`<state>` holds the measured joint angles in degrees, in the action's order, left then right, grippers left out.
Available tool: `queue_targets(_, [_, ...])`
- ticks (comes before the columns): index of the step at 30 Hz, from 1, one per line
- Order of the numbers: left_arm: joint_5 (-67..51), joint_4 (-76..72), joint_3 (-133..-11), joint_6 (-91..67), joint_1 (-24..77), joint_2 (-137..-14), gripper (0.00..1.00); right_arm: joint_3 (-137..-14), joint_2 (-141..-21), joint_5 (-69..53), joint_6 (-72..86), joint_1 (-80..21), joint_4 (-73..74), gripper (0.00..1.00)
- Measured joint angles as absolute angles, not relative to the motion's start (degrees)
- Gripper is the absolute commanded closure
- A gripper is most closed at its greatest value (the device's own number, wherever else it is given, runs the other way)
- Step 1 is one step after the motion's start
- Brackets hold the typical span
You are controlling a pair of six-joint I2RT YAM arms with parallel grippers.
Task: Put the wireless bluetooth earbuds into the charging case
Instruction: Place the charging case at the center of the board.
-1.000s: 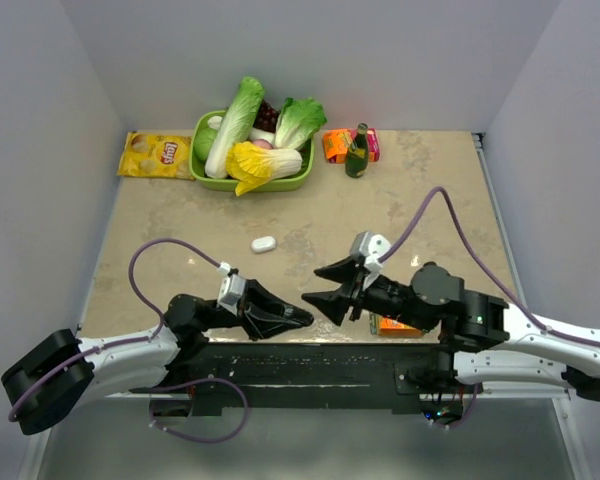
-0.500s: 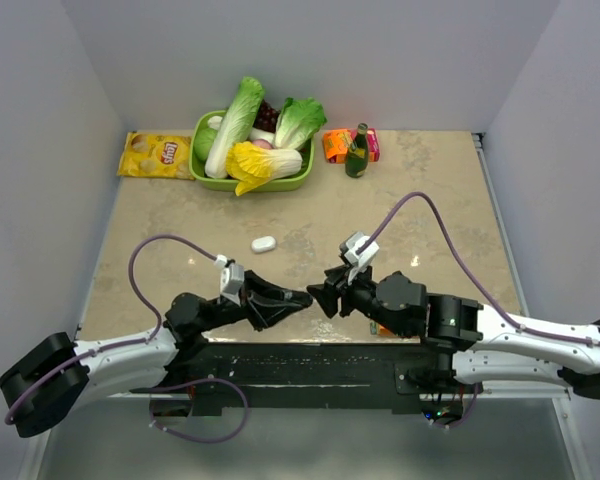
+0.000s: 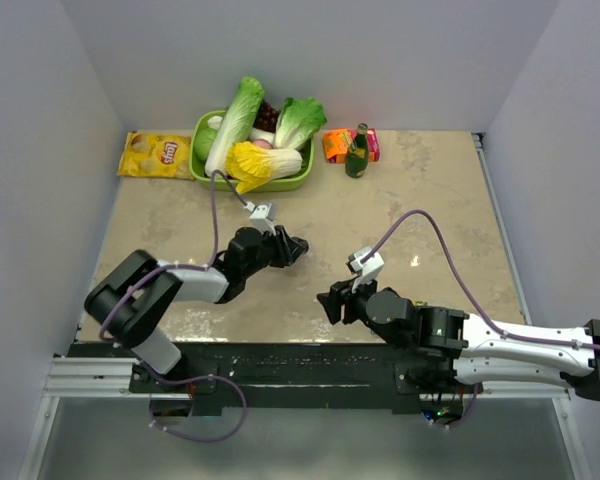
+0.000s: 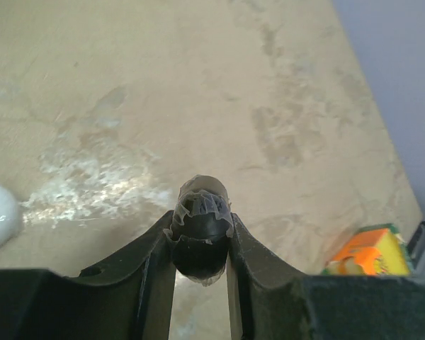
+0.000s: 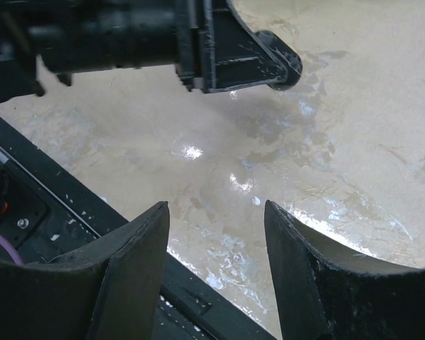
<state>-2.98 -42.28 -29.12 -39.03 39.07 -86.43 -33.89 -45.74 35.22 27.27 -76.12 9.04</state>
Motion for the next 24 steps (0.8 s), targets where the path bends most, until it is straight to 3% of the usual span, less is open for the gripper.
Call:
queue_targets(7, [-5.9,-40.2,-36.1,-40.0,37.1,-102.4,1.0,-32.5,-45.6,35.0,28.1,-76.1,8.7,0.4])
queue_targets(10, [-6.0,-40.5,-37.3,-39.9,37.0,-103.5,0.8,-32.0,-44.6,35.0,28.3,-76.1,8.6,0.39])
queue_targets(11, [-6.1,-40.8,-37.4,-40.0,37.0,-103.8,0.65,-31.6,-44.1,35.0,28.3,-76.1,8.5,0.39])
queue_targets(16, [-6.2,-40.8,-37.6,-39.8,36.9,-104.2,0.34,-30.3,-42.4,35.0,28.8,-76.1,8.9,0.38])
queue_targets(17, [-6.1,-41.0,-37.6,-39.9,36.8,-104.1,0.01,-30.2,-42.2,35.0,28.9,-76.1,9.1,0.38])
queue_targets(24, [-0.7,-36.1,-33.8,-39.9,36.5,-95.5,0.0,-30.1,-41.5,35.3,29.5,-76.1,10.4,0.37])
